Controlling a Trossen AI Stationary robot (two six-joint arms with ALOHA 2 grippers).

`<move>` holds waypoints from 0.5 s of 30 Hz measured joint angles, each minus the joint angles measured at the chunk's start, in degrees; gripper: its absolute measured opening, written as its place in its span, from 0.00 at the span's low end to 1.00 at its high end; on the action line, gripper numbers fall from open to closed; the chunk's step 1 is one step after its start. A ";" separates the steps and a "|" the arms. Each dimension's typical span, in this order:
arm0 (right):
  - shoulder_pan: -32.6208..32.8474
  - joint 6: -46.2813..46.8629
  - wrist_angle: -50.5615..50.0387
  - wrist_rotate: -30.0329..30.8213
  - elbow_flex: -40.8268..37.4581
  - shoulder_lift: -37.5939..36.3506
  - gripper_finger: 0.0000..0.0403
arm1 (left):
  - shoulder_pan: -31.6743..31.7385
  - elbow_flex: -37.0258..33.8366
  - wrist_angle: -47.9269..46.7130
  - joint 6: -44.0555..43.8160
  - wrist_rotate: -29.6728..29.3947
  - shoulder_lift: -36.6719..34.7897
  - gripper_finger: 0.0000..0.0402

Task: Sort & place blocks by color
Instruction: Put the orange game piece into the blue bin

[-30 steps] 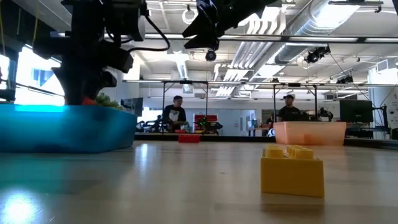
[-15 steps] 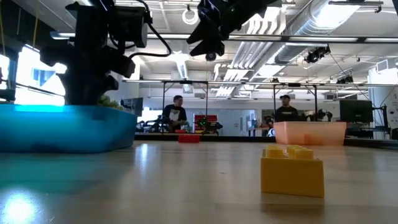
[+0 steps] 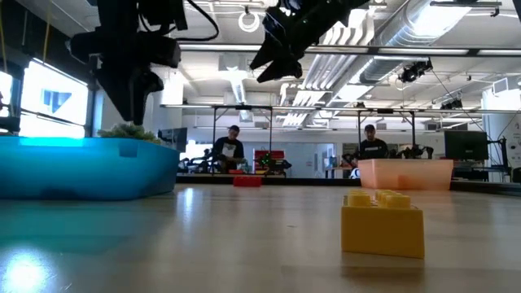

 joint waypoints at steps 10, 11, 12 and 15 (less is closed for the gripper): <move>1.63 0.74 -14.24 -2.00 0.00 0.00 0.59 | 5.87 0.13 8.10 4.90 -9.46 -6.43 0.42; 1.96 1.37 -15.14 -2.00 0.00 0.00 0.59 | 6.45 0.13 10.26 4.90 -10.19 -6.78 0.42; 2.29 2.36 -15.89 -2.00 0.00 0.00 0.59 | 7.02 0.17 12.38 4.89 -10.66 -7.00 0.42; 3.55 6.20 -17.88 -1.98 0.00 0.00 0.59 | 8.58 0.17 18.06 4.91 -11.19 -7.34 0.42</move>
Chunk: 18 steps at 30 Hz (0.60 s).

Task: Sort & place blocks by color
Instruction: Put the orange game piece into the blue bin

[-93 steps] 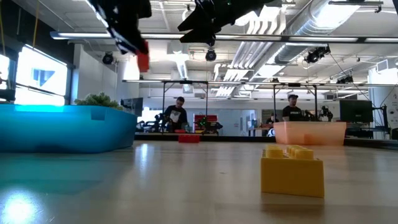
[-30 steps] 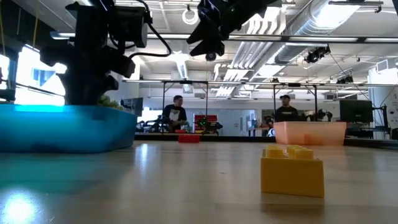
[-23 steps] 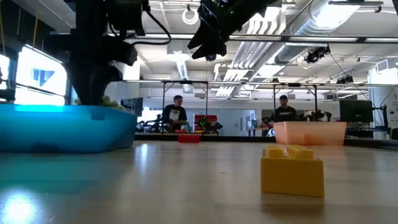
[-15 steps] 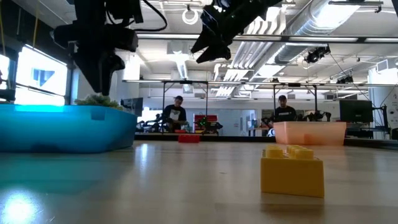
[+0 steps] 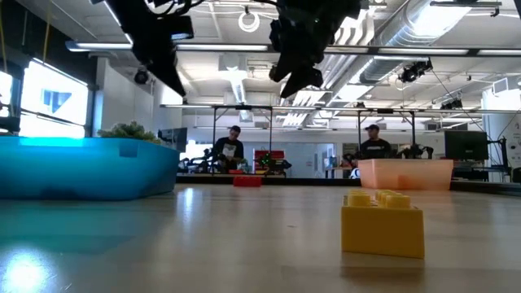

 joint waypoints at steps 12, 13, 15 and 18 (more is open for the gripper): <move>8.13 33.29 -4.27 -2.58 0.00 0.00 0.59 | 4.25 0.00 14.40 0.01 -0.86 -0.08 0.42; 9.02 36.29 -4.29 -2.58 0.00 0.00 0.59 | 4.48 0.00 14.93 0.00 -0.84 -0.07 0.42; 10.76 42.06 -4.35 -2.60 0.00 0.02 0.59 | 4.84 0.00 15.65 0.01 -0.85 -0.06 0.42; 13.51 48.16 -5.22 -2.58 0.00 0.02 0.59 | 4.88 0.00 15.87 0.01 -0.85 -0.06 0.42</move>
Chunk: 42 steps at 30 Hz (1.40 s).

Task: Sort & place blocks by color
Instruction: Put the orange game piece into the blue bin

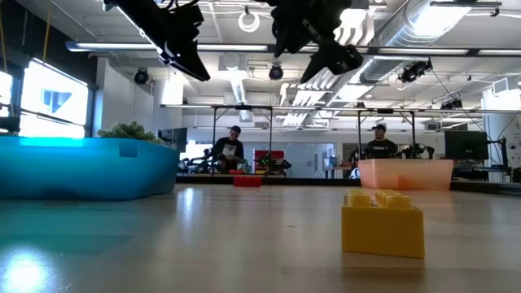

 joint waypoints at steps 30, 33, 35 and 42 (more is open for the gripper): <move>29.89 12.18 -16.17 4.00 0.00 0.00 0.59 | -3.11 -0.01 -7.18 -8.02 8.02 -0.09 0.42; 32.77 13.75 -16.84 4.93 0.00 0.00 0.59 | -3.95 -0.02 -7.25 -8.46 8.68 -0.09 0.42; 34.68 15.36 -17.96 6.26 0.00 0.00 0.59 | -4.42 -0.02 -7.23 -9.54 9.39 -0.09 0.42; 40.49 22.50 -19.97 10.89 -0.02 0.00 0.59 | -5.77 -0.02 -7.12 -11.04 9.84 -0.09 0.42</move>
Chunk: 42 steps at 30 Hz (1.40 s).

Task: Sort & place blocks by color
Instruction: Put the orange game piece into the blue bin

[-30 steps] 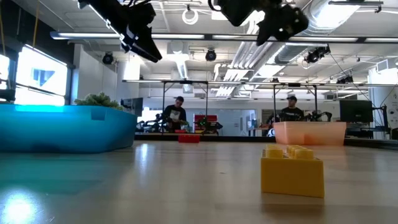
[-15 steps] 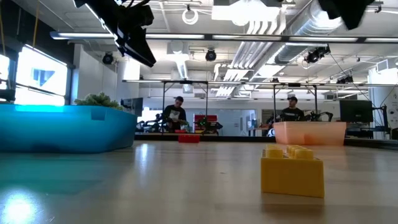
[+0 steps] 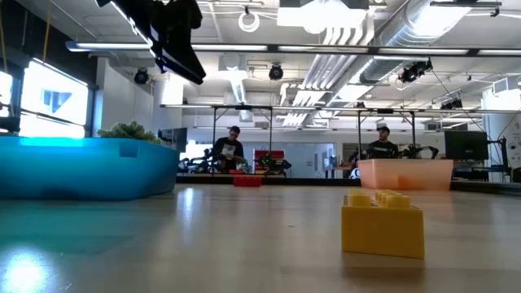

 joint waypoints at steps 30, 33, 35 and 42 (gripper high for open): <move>12.21 28.01 21.55 -3.87 -20.21 0.07 0.59 | -1.55 0.00 -0.05 -1.00 -0.11 0.00 0.42; 13.09 29.23 23.51 -4.09 -21.75 0.07 0.59 | -1.55 0.00 -0.07 -0.65 -0.13 0.00 0.42; 13.49 29.23 24.70 -4.09 -22.24 0.07 0.59 | -1.55 0.00 -0.07 -0.61 -0.13 0.00 0.42; 13.51 28.88 25.52 -3.96 -22.38 1.28 0.59 | -1.55 0.00 -0.03 -0.57 -0.13 0.00 0.42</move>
